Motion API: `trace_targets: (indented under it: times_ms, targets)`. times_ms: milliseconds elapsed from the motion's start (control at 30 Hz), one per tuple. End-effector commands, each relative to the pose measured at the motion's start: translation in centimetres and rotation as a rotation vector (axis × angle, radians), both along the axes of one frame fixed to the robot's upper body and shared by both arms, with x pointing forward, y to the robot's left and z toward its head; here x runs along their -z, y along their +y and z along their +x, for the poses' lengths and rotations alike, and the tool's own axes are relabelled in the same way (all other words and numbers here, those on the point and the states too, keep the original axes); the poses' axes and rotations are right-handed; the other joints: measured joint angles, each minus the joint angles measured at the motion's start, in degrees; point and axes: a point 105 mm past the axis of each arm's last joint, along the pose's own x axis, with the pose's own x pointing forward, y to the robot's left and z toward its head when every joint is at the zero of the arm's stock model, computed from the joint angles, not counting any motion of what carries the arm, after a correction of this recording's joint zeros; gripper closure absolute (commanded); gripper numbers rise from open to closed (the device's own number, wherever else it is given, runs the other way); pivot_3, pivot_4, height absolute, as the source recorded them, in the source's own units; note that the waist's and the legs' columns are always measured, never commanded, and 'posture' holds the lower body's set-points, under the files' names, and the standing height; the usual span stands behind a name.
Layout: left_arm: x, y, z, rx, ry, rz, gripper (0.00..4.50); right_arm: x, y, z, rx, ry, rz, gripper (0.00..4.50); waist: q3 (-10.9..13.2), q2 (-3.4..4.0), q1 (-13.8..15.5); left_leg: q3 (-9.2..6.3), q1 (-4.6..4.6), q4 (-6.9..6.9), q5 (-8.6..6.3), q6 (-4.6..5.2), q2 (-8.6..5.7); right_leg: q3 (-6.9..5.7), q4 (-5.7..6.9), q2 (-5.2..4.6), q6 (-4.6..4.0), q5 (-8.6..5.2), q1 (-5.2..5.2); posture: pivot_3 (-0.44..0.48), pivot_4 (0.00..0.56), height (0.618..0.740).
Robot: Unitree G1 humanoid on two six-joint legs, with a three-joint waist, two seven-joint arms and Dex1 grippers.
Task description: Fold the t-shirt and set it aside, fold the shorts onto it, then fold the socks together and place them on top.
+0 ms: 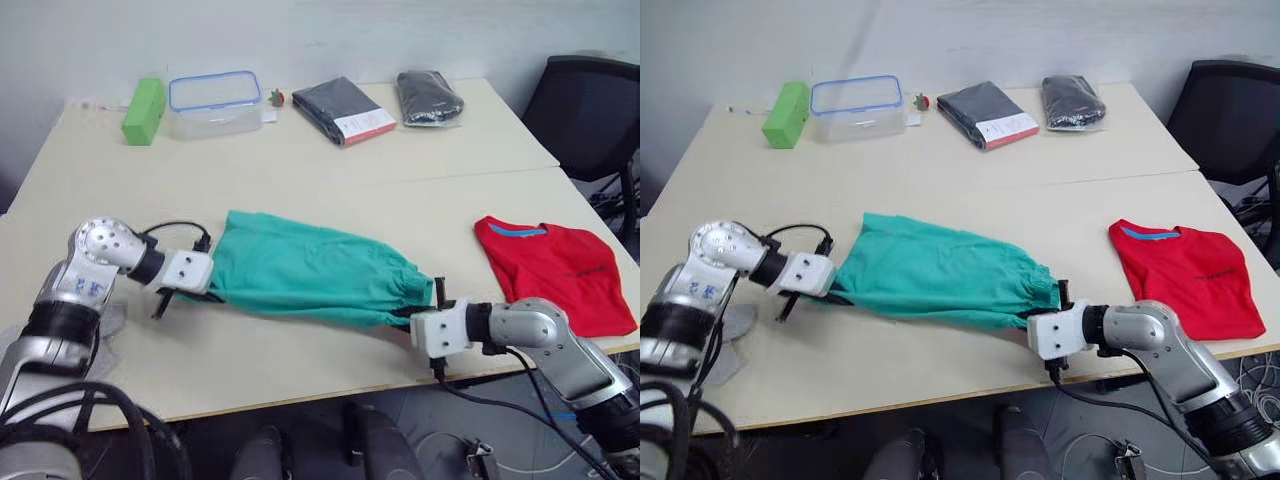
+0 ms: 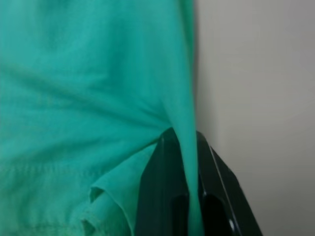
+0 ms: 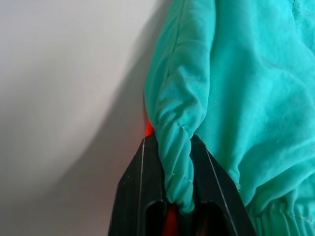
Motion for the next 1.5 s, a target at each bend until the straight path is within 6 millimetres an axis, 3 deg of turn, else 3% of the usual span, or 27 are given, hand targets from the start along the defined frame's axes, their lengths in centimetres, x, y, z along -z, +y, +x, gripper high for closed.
trace_targets:
  times_ms: [33, 200, 300, 367, 433, 467, 600, 733, 867, 900, 1000, 1067, 1133, 1300, 1433, 1500]
  targets:
    - [-0.8, -1.1, -3.5, -0.004, 0.022, 0.003, 4.5, 0.2, -1.3, -0.6, -0.135, -0.051, -0.053, 4.47, 0.0, -0.01, 0.1, 0.04, 0.06, -0.01, 0.01, 0.0, -0.01, 0.04, 0.0, 0.01, -0.01, -0.01, 0.01, 0.0, 0.15, 0.74]
    - [0.4, -1.9, -7.3, -0.124, 0.039, 0.006, 4.5, 0.9, -2.6, 0.3, -0.253, -0.108, -0.139, 4.47, 0.0, 0.0, 0.5, 0.24, 0.61, -0.18, 0.02, 0.0, -0.1, 0.28, -0.08, -0.07, -0.24, -0.15, 0.3, 0.0, 0.15, 0.74]
    - [1.2, -2.1, -7.6, -0.23, -0.013, -0.005, 4.5, 1.2, -2.9, 1.0, -0.28, -0.119, -0.158, 4.47, 0.1, 0.04, 0.7, 0.27, 0.71, -0.23, 0.05, -0.05, -0.08, 0.34, -0.04, -0.06, -0.4, -0.24, 0.34, 0.0, 0.15, 0.74]
    - [1.6, -2.2, -7.7, -0.282, -0.027, -0.025, 4.5, 1.2, -3.0, 1.2, -0.301, -0.136, -0.163, 4.47, 0.1, 0.05, 0.8, 0.25, 0.76, -0.24, 0.08, -0.11, -0.07, 0.35, 0.1, -0.07, -1.16, -0.67, 0.33, 0.0, 0.15, 0.74]
    - [2.1, -2.4, -8.0, -0.311, -0.013, -0.049, 4.5, 1.4, -3.1, 1.2, -0.303, -0.121, -0.165, 4.47, 0.1, 0.06, 0.8, 0.24, 0.78, -0.23, 0.09, -0.13, -0.07, 0.35, 0.16, -0.09, -1.22, -0.71, 0.34, 0.0, 0.15, 0.74]
    - [2.2, -2.5, -8.0, -0.332, -0.011, -0.065, 4.5, 1.3, -3.2, 1.2, -0.295, -0.114, -0.158, 4.12, 0.1, 0.06, 0.8, 0.24, 0.79, -0.24, 0.09, -0.13, -0.06, 0.35, 0.17, -0.1, -1.24, -0.72, 0.35, 0.0, 0.15, 0.74]
    - [2.5, -2.2, -7.9, -0.395, 0.006, -0.101, 3.57, 0.5, -3.4, 1.3, -0.253, -0.107, -0.115, 2.84, 0.1, 0.09, 0.8, 0.21, 1.43, -0.36, 0.02, -0.2, -0.01, 0.31, 0.04, -0.28, -1.36, -0.79, 0.99, 0.0, 0.15, 0.74]
    - [1.2, -1.8, -8.0, -0.478, 0.079, -0.226, 2.25, -1.3, -4.0, 1.0, -0.182, -0.107, -0.059, 1.44, 0.1, 0.1, 0.8, 0.1, 1.66, -0.56, -0.07, -0.25, 0.03, 0.17, -0.01, -0.61, -1.46, -0.85, 1.19, 0.0, 0.15, 0.74]
    - [-4.6, -1.1, -7.9, -0.521, 0.178, -0.493, 0.95, -5.5, -4.5, 0.0, -0.007, 0.003, 0.125, 0.02, 0.1, 0.16, 0.8, -0.07, 1.59, -0.62, -0.1, -0.43, 0.1, 0.16, 0.17, -0.63, -1.35, -0.89, 1.06, 0.0, 0.15, 0.74]
    - [-5.8, -1.0, -7.4, -0.525, 0.173, -0.539, 0.67, -6.5, -4.3, -0.3, 0.031, 0.057, 0.189, 0.01, 0.1, 0.16, 0.8, -0.11, 1.6, -0.61, -0.09, -0.5, 0.12, 0.16, 0.25, -0.62, -1.3, -0.91, 1.06, 0.0, 0.15, 0.74]
    - [-8.3, -1.9, -5.5, -0.516, 0.16, -0.634, 0.67, -8.6, -2.8, -0.6, 0.115, 0.198, 0.359, 0.01, 0.1, 0.11, 0.8, -0.27, 1.64, -0.61, 0.03, -0.71, 0.15, 0.17, 0.3, -0.53, -1.27, -0.91, 1.11, 0.0, 0.15, 0.74]
    - [-8.1, -3.5, -4.5, -0.478, 0.164, -0.638, 0.67, -8.9, -1.5, -0.2, 0.155, 0.255, 0.436, 0.01, 0.1, 0.12, 0.7, -0.3, 1.71, -0.62, 0.02, -0.73, 0.19, 0.14, 0.35, -0.41, -1.22, -0.89, 1.17, 0.0, 0.15, 0.74]
    - [-7.1, -5.5, -3.7, -0.423, 0.166, -0.606, 1.07, -8.5, 0.2, 0.3, 0.183, 0.312, 0.487, 0.38, 0.0, 0.11, 0.7, -0.24, 1.72, -0.65, 0.0, -0.85, 0.27, 0.15, 0.35, -0.24, -1.04, -0.78, 1.16, 0.0, 0.15, 0.74]
    - [-4.1, -8.2, -3.1, -0.33, 0.199, -0.502, 2.6, -7.0, 4.3, 1.9, 0.234, 0.393, 0.565, 2.06, 0.1, 0.08, 0.6, -0.04, 1.59, -0.63, -0.16, -1.17, 0.67, 0.13, 0.24, 0.25, -0.92, -0.72, 0.96, 0.0, 0.15, 0.74]
    - [-1.6, -8.9, -4.2, -0.237, 0.226, -0.39, 3.94, -3.6, 6.9, 1.5, 0.23, 0.497, 0.475, 3.54, 0.1, 0.09, 0.7, 0.05, 1.52, -0.65, -0.24, -1.33, 0.76, 0.1, 0.24, 0.62, -1.17, -0.86, 0.77, 0.0, 0.15, 0.74]
    - [-0.2, -8.3, -2.9, -0.284, 0.177, -0.339, 4.5, -1.5, 7.1, 1.4, 0.245, 0.511, 0.394, 4.26, 0.1, 0.09, 0.8, 0.07, 1.5, -0.65, -0.29, -1.38, 0.82, 0.16, 0.25, 0.95, -1.27, -0.92, 0.73, 0.0, 0.15, 0.74]
